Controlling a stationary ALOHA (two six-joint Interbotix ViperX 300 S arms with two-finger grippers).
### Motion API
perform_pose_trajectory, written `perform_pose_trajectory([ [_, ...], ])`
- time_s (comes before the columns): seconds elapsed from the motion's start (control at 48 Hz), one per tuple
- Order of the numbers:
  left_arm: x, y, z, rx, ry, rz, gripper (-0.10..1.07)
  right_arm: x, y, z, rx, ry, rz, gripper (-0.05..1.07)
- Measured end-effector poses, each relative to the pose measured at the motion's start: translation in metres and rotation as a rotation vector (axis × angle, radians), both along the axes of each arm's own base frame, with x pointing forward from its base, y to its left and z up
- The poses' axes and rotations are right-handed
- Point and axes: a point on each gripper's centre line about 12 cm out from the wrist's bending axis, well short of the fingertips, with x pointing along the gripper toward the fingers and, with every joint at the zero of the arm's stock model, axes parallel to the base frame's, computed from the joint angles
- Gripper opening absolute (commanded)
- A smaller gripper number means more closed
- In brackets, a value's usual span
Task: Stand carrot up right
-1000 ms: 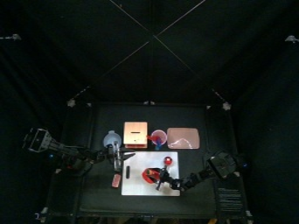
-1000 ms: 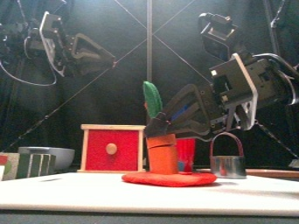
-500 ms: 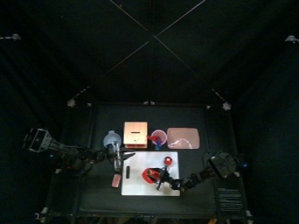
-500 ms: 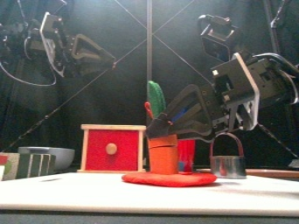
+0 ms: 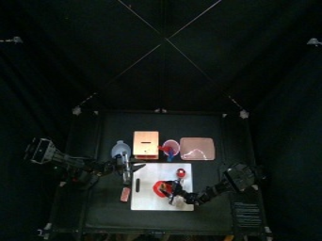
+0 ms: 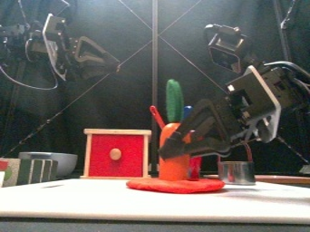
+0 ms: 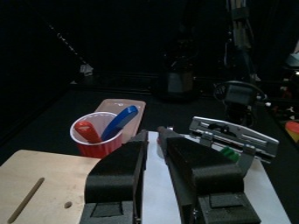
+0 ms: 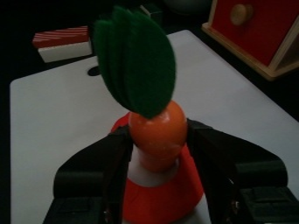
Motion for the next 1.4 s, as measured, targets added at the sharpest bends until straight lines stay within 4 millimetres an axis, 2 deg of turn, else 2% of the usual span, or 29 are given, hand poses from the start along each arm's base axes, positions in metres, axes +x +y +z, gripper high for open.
perform_pose_trajectory([
  [0.438,0.0018,0.0003,-0.0074,-0.004,0.026,0.006,0.62,-0.0007,-0.0021,0.0007,-0.003,0.009,0.004,0.82],
  [0.938,0.0018,-0.0009,-0.0074,-0.006,0.026,0.003,0.62,0.0002,-0.0048,0.0068,0.021,0.018,0.015,0.82],
  [1.396,0.0016,-0.001,-0.0077,-0.013,0.027,0.006,0.62,0.0012,-0.0085,0.0047,0.031,0.035,0.01,0.85],
])
